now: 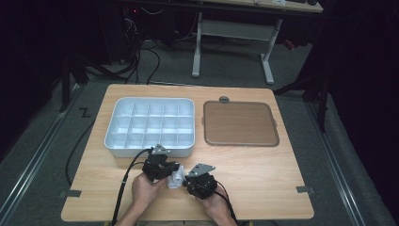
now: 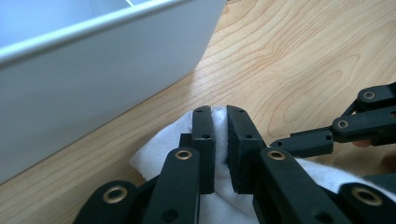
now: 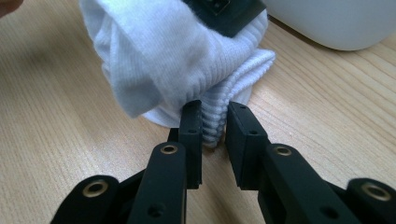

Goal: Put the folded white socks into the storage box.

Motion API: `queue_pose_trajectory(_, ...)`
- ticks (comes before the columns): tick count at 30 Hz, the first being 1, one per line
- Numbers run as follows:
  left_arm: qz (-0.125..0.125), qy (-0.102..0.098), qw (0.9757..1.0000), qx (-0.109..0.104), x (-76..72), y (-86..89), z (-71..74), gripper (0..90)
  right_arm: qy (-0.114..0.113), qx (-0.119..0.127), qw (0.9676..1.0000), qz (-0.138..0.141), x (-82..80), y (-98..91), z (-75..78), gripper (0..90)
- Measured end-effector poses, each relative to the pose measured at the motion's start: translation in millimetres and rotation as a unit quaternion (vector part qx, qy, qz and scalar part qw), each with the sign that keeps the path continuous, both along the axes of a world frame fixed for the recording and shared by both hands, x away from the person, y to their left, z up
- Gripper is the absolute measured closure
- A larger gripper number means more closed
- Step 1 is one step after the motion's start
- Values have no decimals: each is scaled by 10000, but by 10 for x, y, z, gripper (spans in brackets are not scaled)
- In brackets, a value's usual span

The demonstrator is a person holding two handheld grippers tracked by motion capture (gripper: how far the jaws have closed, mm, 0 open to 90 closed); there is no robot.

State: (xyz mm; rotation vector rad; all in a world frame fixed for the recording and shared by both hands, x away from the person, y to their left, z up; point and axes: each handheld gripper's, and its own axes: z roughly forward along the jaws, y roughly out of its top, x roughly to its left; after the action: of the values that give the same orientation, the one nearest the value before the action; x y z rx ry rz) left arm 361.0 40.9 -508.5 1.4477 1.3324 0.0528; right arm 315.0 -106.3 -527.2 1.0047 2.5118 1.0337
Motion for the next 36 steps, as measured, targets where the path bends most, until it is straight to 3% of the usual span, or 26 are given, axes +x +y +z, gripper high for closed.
queue_pose_trajectory(10, -87, -127, 9998, 140, -25, -15, -30, 830, 7, 2, 10000, -8, 1, 0, 0, 762)
queue_pose_trajectory(16, -148, -194, 9995, 208, -38, -10, -9, 821, -11, -45, 10000, -53, -6, 2, 5, 714)
queue_pose_trajectory(22, -149, -221, 9996, 53, -63, 8, 43, 753, 143, 29, 9998, -154, -20, -19, 17, 664)
queue_pose_trajectory(26, -157, -130, 9998, -75, -64, 24, 84, 664, 73, 101, 9999, -120, -27, -43, 48, 664)
queue_pose_trajectory(36, -151, -214, 9992, -293, -101, 43, 210, 514, 71, 292, 9994, -192, -80, -162, 109, 677)
